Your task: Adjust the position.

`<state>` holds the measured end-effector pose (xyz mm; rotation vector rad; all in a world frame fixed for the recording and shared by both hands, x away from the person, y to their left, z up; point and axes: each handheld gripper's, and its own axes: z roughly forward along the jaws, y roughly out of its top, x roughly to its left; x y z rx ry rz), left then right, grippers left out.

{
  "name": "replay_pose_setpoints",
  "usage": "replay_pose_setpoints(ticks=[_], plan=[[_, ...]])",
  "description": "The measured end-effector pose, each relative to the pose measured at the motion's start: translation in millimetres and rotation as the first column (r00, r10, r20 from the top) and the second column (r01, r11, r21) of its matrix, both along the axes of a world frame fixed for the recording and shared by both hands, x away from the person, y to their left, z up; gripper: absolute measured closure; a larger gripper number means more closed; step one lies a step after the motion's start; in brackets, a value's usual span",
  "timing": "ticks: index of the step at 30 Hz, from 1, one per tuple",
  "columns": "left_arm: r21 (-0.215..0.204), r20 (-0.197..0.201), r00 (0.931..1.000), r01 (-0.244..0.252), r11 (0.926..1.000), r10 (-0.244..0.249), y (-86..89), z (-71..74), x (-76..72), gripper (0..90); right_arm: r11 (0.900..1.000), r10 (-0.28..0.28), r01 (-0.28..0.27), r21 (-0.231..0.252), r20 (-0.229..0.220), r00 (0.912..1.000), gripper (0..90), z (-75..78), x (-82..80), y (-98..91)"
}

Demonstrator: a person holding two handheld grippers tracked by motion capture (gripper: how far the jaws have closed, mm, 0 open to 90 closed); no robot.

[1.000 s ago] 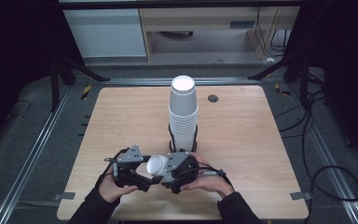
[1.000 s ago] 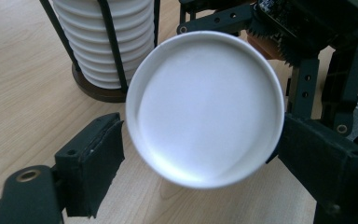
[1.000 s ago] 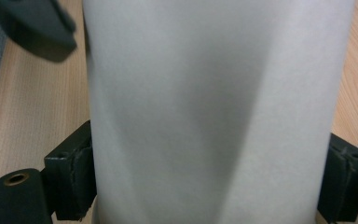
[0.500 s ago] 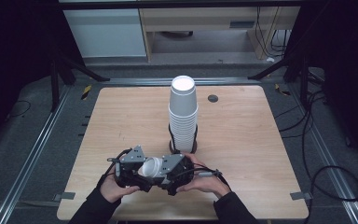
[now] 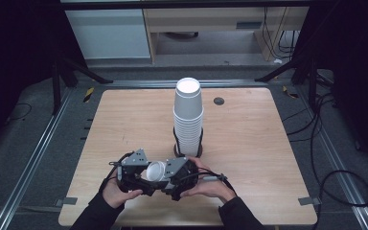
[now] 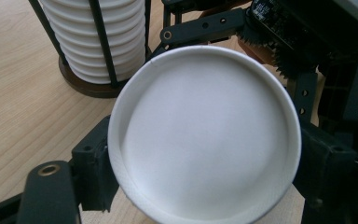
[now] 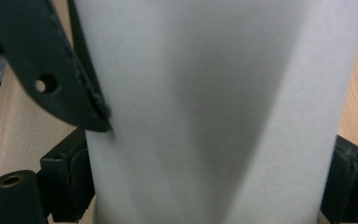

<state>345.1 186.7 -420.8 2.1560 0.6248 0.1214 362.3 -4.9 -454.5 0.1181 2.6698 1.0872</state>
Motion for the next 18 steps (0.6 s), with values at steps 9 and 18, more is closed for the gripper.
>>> replay_pose_setpoints(ticks=[9,18], plan=[[0.001,0.008,1.0,-0.002,1.0,0.002,0.4,1.7,-0.5,21.6,0.9997,-0.015,0.015,0.021,-0.014,0.9998,9.2,0.4,1.4,-1.3],[0.011,0.016,0.9993,-0.033,0.9994,0.033,5.8,2.6,2.6,22.0,0.9978,-0.043,0.044,0.051,-0.011,0.999,5.3,7.3,1.9,-11.3]])
